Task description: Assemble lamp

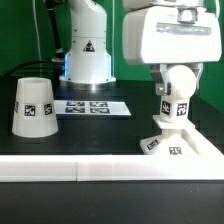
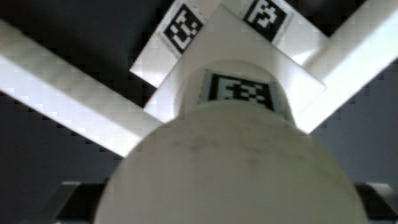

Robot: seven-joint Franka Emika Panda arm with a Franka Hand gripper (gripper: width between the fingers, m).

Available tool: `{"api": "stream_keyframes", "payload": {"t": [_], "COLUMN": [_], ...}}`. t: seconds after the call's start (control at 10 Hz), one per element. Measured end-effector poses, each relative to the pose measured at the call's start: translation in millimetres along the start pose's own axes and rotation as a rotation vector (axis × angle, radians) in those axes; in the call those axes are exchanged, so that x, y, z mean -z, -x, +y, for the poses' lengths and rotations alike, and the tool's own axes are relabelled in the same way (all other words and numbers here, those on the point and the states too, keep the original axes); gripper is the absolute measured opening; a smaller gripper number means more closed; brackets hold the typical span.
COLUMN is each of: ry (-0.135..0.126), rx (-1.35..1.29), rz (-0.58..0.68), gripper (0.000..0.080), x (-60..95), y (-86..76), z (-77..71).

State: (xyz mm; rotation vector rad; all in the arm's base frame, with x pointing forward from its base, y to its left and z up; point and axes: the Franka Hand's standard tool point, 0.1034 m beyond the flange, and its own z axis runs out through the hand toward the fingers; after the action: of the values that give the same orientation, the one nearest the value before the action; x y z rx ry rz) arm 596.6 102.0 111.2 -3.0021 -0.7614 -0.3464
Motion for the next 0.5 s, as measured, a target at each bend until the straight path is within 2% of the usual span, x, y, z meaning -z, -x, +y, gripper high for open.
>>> {"api": "stream_keyframes", "payload": {"t": [0.5], "ry": [0.006], "rx": [-0.304], "rz": [0.011], "gripper": [0.0577], "x": [1.2], "y": [-1.0], "z": [5.5]}}
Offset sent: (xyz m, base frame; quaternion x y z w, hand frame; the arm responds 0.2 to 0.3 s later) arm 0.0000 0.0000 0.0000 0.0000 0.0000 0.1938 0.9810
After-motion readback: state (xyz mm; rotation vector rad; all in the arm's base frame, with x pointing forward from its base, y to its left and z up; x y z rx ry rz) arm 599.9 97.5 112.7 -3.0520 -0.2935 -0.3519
